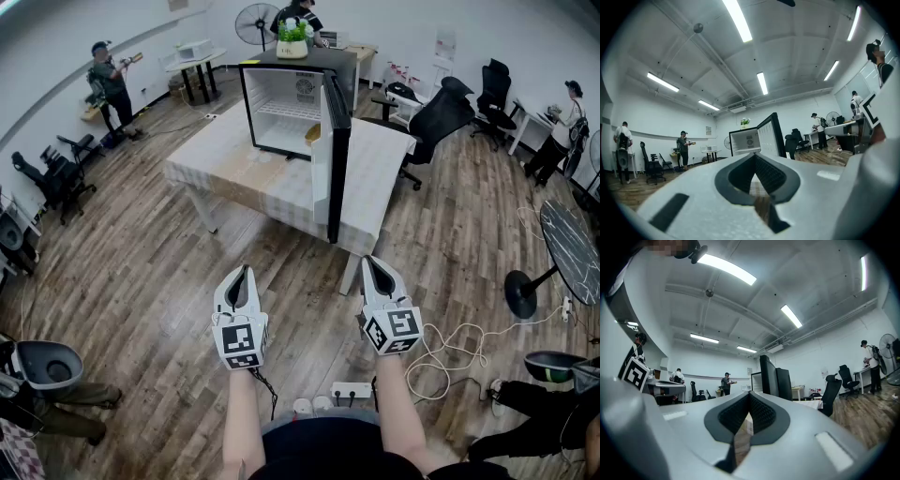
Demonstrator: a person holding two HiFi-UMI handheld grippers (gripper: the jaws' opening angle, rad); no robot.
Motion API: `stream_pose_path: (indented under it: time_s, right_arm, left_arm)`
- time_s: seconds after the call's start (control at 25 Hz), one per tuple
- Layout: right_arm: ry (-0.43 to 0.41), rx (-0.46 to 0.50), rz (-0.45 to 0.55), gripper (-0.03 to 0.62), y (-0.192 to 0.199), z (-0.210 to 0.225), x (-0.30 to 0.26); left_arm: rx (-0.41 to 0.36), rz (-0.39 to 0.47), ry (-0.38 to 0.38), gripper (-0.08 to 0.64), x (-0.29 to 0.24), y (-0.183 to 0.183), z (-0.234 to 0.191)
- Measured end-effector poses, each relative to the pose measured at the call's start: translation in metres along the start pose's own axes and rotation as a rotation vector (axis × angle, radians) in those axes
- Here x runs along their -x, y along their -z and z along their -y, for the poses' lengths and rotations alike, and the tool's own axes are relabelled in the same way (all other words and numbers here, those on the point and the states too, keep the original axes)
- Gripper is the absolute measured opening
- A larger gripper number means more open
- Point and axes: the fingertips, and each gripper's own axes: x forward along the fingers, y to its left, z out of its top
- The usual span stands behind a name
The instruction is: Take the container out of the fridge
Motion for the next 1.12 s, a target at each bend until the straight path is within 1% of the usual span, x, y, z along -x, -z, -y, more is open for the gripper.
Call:
stream_pose_path:
  time_s: [0.4,0.6,0.96,1.12]
  right_arm:
    - [-0.010,-0.004,-0.004,0.006,-0.003,-0.003,-0.009]
    - [-0.011,0.021,-0.015,0.008,0.000,-0.009,-0.009]
    - [-0.016,0.034,-0.054,0.009,0.015,-0.026,-0.011]
    - [-0.019,0.059,-0.078,0.009,0.024,-0.038,-0.010]
  left_arm:
    - [0.003,-0.008,-0.005,0.008,-0.004,0.000,-0.006]
    - [0.009,-0.013,0.001,0.008,-0.004,0.005,-0.007]
    - [0.031,-0.051,0.021,0.008,0.000,0.025,-0.012]
    - [0.046,-0.064,0.031,0.008,0.005,0.034,-0.015]
